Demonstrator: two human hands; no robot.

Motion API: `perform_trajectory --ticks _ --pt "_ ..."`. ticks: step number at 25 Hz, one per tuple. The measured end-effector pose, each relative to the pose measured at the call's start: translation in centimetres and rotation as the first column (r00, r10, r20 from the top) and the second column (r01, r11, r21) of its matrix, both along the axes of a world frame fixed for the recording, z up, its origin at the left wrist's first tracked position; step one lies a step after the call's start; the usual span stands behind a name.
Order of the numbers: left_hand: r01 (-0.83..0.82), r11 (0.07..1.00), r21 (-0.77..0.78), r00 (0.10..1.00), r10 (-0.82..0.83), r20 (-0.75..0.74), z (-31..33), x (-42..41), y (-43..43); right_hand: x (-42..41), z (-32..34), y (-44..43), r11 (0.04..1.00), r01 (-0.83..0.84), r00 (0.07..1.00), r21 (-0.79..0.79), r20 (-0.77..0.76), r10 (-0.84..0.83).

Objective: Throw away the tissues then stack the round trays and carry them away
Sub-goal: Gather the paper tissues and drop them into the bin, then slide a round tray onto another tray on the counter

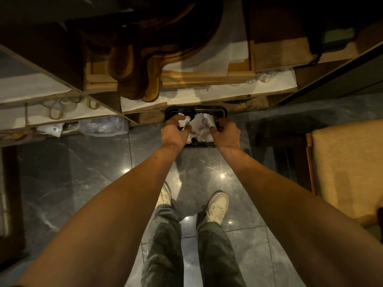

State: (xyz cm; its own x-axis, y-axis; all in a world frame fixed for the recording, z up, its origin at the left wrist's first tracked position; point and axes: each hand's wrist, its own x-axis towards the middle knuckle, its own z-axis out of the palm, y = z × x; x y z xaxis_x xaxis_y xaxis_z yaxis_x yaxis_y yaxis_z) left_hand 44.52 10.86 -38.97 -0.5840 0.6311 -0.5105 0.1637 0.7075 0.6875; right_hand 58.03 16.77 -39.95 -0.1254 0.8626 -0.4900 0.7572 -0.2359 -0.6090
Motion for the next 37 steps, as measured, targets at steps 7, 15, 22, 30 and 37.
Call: perform_trajectory --ticks 7,15,22,30,37 --pt "0.049 0.999 -0.008 0.999 -0.049 0.011 3.6 0.0 -2.6 0.7 4.1 -2.3 0.996 -0.091 0.996 0.025 -0.023 0.092" --pt "0.227 0.957 0.182 0.972 -0.209 -0.110 16.7 0.5 -7.0 3.1 18.1 -6.7 0.924 -0.318 0.943 0.212 -0.033 0.332" --pt "0.270 0.902 0.338 0.954 -0.202 -0.222 28.0 0.4 -11.2 2.5 29.3 -10.8 0.908 -0.285 0.936 0.305 -0.117 0.333" --pt "0.519 0.774 0.364 0.794 -0.278 -0.541 38.4 -5.6 -10.3 -0.1 38.4 -10.1 0.777 -0.377 0.911 0.505 0.050 0.410" --pt "0.624 0.697 0.353 0.716 -0.330 -0.615 41.8 -9.0 -7.3 -2.0 41.5 -6.5 0.719 -0.300 0.948 0.627 0.114 0.296"
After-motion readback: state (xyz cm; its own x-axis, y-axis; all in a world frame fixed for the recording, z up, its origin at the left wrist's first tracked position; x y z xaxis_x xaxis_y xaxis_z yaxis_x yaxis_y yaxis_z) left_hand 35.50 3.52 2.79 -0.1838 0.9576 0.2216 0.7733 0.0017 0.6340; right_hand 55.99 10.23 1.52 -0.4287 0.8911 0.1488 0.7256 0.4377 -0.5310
